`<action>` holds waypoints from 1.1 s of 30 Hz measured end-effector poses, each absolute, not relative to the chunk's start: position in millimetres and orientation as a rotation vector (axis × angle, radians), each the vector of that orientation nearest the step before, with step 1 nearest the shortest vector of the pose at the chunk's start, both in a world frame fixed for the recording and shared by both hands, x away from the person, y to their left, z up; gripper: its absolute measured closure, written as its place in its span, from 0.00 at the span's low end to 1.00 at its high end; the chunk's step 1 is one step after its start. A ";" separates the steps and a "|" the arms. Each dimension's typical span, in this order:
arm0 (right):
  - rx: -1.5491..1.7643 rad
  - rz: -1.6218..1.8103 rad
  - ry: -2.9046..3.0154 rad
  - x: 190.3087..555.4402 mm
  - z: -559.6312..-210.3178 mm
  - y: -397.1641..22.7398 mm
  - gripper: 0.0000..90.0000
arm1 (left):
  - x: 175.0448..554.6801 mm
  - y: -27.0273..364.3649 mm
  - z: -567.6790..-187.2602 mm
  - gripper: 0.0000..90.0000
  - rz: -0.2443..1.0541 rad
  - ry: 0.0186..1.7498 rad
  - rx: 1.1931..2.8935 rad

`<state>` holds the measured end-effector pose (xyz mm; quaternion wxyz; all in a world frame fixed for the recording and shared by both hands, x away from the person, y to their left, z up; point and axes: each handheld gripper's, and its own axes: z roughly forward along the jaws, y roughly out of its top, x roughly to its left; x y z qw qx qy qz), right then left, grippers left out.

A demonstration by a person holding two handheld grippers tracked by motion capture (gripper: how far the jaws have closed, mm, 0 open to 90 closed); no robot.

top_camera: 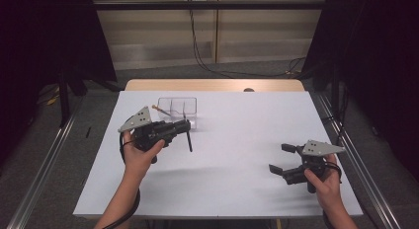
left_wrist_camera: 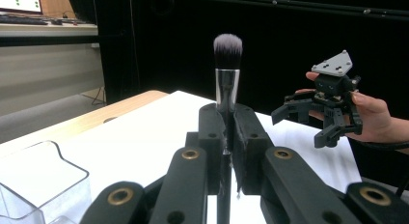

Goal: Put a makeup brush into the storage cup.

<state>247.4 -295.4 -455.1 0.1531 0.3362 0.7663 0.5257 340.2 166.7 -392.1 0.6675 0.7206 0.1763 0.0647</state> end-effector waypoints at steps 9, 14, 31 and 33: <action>0.984 1.522 2.174 243.4 -459.2 -303.2 0.07 | 341.1 171.3 -390.9 0.93 0.161 0.409 1.622; 0.981 1.522 2.170 242.4 -459.5 -304.9 0.07 | 341.4 172.4 -389.6 0.93 0.168 0.411 1.617; 0.981 1.512 2.157 235.2 -460.0 -309.8 0.07 | 348.2 178.2 -383.8 0.93 0.208 0.430 1.610; 0.981 1.506 2.156 233.6 -459.7 -310.7 0.07 | 349.9 177.7 -383.0 0.93 0.212 0.432 1.607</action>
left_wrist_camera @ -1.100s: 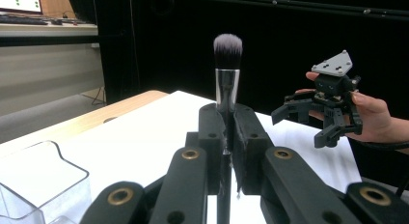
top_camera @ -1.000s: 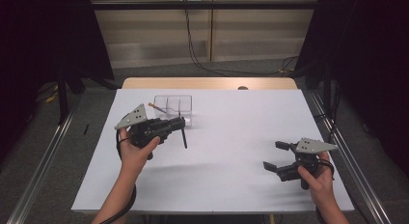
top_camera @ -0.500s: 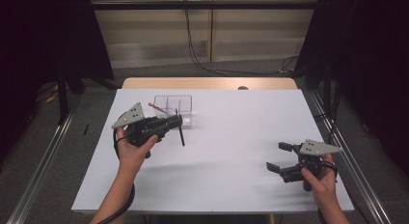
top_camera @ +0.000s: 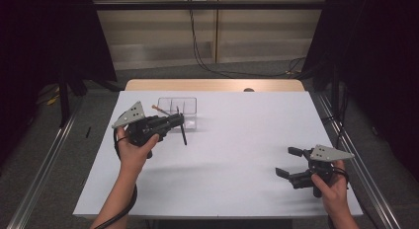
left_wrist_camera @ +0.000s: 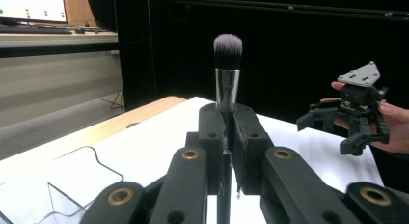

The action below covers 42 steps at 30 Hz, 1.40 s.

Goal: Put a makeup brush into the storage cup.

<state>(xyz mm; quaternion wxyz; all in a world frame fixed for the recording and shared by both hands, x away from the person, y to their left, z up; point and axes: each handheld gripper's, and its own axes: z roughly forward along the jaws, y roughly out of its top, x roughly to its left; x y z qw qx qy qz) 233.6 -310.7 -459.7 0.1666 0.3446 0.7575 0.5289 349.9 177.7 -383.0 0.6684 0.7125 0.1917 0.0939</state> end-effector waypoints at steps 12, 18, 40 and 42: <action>0.994 1.491 2.148 228.2 -460.8 -314.9 0.07 | 365.6 183.9 -381.5 0.93 0.241 0.473 1.591; 0.984 1.488 2.155 228.9 -461.8 -314.2 0.07 | 374.8 187.4 -381.7 0.93 0.253 0.507 1.597; 0.991 1.507 2.138 229.3 -461.0 -317.3 0.07 | 402.3 198.4 -365.4 0.93 0.354 0.579 1.571; 0.987 1.506 2.139 229.1 -461.0 -317.5 0.07 | 404.0 199.9 -364.0 0.93 0.360 0.584 1.564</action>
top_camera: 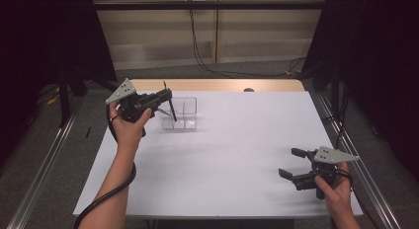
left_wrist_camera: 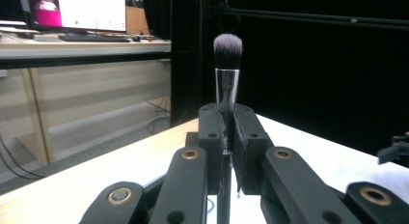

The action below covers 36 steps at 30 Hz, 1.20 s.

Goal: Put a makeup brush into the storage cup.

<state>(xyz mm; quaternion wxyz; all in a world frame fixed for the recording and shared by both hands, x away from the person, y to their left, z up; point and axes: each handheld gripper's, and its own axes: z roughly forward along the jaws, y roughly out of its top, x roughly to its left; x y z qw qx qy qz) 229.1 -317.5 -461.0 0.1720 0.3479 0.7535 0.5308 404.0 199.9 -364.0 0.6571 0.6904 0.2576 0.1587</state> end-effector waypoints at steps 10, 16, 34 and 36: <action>0.977 1.510 2.151 229.9 -461.3 -315.6 0.08 | 415.3 206.7 -361.3 0.93 0.406 0.674 1.560; 0.982 1.512 2.148 229.4 -461.8 -315.0 0.08 | 421.2 207.9 -363.4 0.93 0.423 0.680 1.551; 0.985 1.510 2.145 229.5 -461.9 -316.7 0.08 | 435.8 204.3 -361.0 0.93 0.482 0.700 1.555; 0.982 1.506 2.147 229.7 -462.2 -316.7 0.07 | 436.9 204.1 -362.4 0.93 0.488 0.703 1.562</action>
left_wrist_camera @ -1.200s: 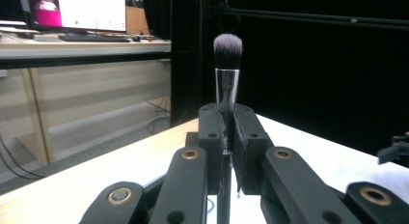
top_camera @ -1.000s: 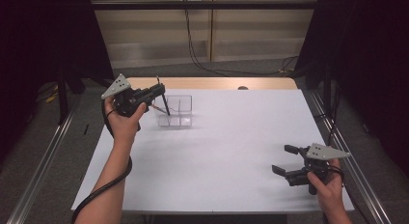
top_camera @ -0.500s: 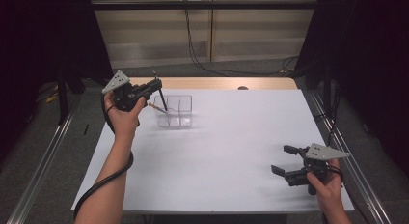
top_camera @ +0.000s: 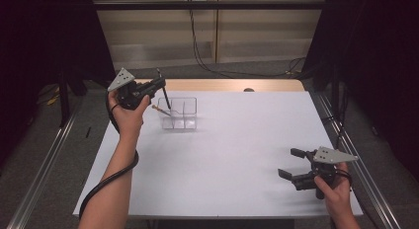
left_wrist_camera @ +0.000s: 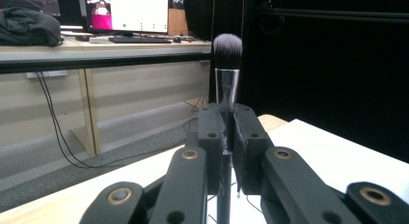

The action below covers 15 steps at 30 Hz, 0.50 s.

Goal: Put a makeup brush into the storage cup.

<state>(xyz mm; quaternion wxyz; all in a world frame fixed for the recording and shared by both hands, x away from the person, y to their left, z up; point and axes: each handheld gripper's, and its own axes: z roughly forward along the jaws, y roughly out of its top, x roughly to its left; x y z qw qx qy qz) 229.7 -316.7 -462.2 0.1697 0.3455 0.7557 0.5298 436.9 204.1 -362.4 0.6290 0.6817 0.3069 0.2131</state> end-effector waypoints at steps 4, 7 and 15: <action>0.977 1.508 2.148 229.5 -461.7 -316.4 0.08 | 438.5 204.5 -365.8 0.93 0.493 0.711 1.560; 0.976 1.507 2.151 229.6 -461.7 -315.7 0.07 | 439.3 204.9 -367.8 0.93 0.501 0.717 1.559; 0.967 1.507 2.157 230.3 -461.8 -314.7 0.08 | 441.0 207.2 -369.0 0.93 0.511 0.722 1.572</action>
